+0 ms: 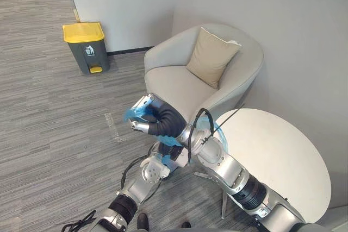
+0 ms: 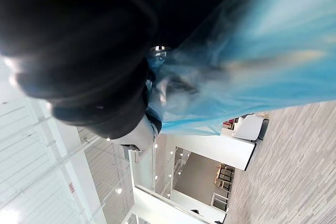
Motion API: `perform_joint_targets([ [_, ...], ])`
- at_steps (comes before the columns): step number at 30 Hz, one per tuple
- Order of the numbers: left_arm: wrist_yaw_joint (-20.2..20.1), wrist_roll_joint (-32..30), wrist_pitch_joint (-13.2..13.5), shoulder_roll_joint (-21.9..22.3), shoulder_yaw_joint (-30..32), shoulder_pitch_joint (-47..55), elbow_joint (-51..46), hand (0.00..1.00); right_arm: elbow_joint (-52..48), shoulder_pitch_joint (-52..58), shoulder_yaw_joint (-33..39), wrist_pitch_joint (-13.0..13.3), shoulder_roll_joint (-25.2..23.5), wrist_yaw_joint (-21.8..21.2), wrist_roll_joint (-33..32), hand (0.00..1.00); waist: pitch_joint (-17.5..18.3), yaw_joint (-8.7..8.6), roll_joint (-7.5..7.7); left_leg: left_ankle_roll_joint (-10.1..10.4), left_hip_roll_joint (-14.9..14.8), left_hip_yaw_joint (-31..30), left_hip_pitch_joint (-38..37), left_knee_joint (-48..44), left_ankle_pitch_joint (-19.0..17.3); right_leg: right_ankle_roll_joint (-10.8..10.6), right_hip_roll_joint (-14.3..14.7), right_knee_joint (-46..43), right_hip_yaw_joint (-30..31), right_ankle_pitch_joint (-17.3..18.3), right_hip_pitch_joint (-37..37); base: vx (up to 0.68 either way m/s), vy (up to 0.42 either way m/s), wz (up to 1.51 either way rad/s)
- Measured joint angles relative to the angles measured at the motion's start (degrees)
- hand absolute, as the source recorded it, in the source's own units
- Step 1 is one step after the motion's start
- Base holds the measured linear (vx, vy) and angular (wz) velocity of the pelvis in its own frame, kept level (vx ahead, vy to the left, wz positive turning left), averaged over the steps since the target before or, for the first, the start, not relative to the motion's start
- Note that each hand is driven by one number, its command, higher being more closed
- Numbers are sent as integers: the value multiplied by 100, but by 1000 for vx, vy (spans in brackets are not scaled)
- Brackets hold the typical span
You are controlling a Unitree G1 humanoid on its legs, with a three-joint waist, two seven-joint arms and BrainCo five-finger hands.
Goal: Gather rubbish on tea table into small bin, then transfer packed bag to large trash can.
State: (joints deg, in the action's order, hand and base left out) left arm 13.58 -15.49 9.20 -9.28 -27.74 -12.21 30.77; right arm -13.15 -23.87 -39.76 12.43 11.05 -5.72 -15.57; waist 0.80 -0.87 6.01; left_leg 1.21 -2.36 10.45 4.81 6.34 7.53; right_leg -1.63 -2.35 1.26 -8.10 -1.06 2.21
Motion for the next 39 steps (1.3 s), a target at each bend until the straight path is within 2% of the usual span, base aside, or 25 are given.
perform_joint_targets([
  [5,-8,225,-3,-2,-15,2,43,100,1,261,11,61,1,-43,-8,100,0,-8,0,0,0,-1,-25,0,-1,0,-1,0,-1,0,-10,0,0,0],
  [9,-10,321,-1,2,20,18,41,100,51,515,59,108,15,-57,237,100,-1,-8,0,40,1,-5,-40,1,-30,0,-2,-3,-3,19,-10,0,0,0],
  [10,-13,356,-1,30,154,73,40,100,72,645,104,109,23,-60,383,0,-1,-8,0,41,0,-5,-39,1,-31,-18,-3,-5,-4,37,-8,0,0,0],
  [12,-12,442,0,54,339,173,24,100,109,815,151,112,71,-64,486,0,-1,-8,0,41,0,-8,-39,1,-31,-47,-4,-7,-9,59,-8,0,0,0],
  [22,-29,738,5,-15,880,646,-452,100,761,1493,744,118,520,103,1854,0,-29,-4,3,1,16,-72,16,0,-3,-37,-17,-5,-73,57,-20,0,0,3],
  [28,-46,887,12,-57,1108,922,-735,100,956,1791,1281,126,621,473,2830,0,-51,5,-20,-1,25,-106,16,0,-3,-32,-21,-5,-101,59,-34,0,0,1],
  [30,-57,887,13,-71,1198,1081,-816,100,955,1975,1559,137,659,752,3238,0,-71,8,-47,1,28,-111,16,0,-7,-35,-24,-6,-106,63,-35,0,0,0],
  [34,-144,893,13,-60,1347,1272,-859,100,942,2280,1955,162,588,1125,3618,0,-90,9,-76,42,26,-112,13,0,-37,-52,-24,-6,-108,85,-37,0,0,0],
  [36,-149,904,18,1,1511,1434,-881,100,941,2522,2293,167,322,1264,3803,0,-108,8,-101,45,26,-112,12,0,-39,-55,-24,-5,-109,90,-35,0,0,0],
  [38,-150,999,19,84,1666,1538,-880,100,948,2680,2490,166,152,1317,3796,0,-118,6,-117,46,26,-112,12,0,-43,-51,-25,-4,-111,95,-35,4,0,2],
  [39,-150,1158,17,143,1881,1689,-861,100,1074,2821,2742,162,-91,1324,3659,0,-147,-15,-157,48,37,-133,10,0,-44,-73,-29,-5,-136,125,-52,14,2,5],
])
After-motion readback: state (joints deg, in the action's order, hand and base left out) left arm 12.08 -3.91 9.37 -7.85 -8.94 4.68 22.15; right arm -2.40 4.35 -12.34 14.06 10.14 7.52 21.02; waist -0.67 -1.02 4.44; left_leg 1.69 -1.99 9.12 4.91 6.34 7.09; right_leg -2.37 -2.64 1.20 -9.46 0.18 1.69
